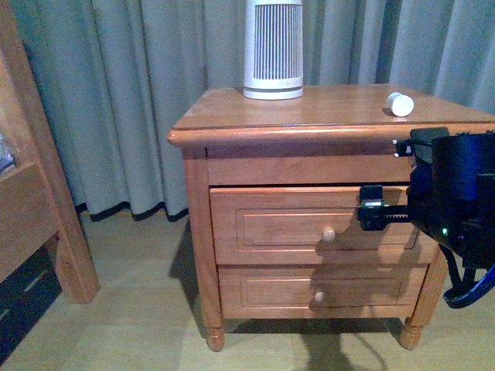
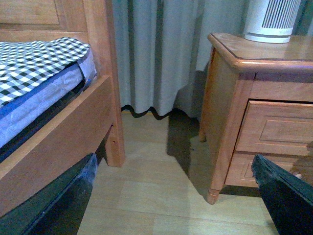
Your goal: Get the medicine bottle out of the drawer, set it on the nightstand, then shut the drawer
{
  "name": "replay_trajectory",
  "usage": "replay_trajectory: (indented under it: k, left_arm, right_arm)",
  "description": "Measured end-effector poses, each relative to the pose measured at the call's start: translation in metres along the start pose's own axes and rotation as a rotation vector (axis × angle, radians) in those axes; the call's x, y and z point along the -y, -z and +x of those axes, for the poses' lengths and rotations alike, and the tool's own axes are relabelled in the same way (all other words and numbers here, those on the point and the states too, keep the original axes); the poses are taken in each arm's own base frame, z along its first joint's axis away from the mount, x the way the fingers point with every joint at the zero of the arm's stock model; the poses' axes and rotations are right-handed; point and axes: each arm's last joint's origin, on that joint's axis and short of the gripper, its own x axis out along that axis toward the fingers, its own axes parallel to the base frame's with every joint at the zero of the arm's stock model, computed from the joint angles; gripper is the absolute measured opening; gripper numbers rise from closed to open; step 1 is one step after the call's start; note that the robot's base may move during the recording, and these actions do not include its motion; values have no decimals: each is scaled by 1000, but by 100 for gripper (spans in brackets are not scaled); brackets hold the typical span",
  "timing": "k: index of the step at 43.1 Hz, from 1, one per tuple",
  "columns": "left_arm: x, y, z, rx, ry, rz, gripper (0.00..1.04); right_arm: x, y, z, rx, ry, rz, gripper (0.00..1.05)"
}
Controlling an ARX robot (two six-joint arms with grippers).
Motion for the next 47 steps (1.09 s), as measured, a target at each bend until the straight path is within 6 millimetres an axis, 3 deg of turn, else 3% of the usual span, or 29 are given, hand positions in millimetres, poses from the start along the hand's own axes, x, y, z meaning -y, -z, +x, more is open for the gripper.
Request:
replay_trajectory:
  k: [9, 15, 19, 23, 35, 38, 43, 47]
  left_arm:
    - [0, 0, 0, 0, 0, 0, 98]
    - [0, 0, 0, 0, 0, 0, 98]
    - [0, 0, 0, 0, 0, 0, 98]
    - [0, 0, 0, 0, 0, 0, 98]
    - [0, 0, 0, 0, 0, 0, 98]
    - [0, 0, 0, 0, 0, 0, 98]
    - [0, 0, 0, 0, 0, 0, 98]
    - [0, 0, 0, 0, 0, 0, 98]
  right_arm:
    - [10, 1, 1, 8, 20, 9, 98]
    - [17, -3, -21, 4, 21, 60, 98]
    - [25, -17, -53, 7, 27, 115, 98]
    - [41, -27, -105, 19, 45, 132, 98]
    - [93, -23, -220, 13, 94, 113, 98]
    - [100, -22, -241, 24, 104, 117, 98]
    - [113, -22, -292, 60, 130, 133, 98]
    - [117, -19, -315, 74, 148, 153, 98]
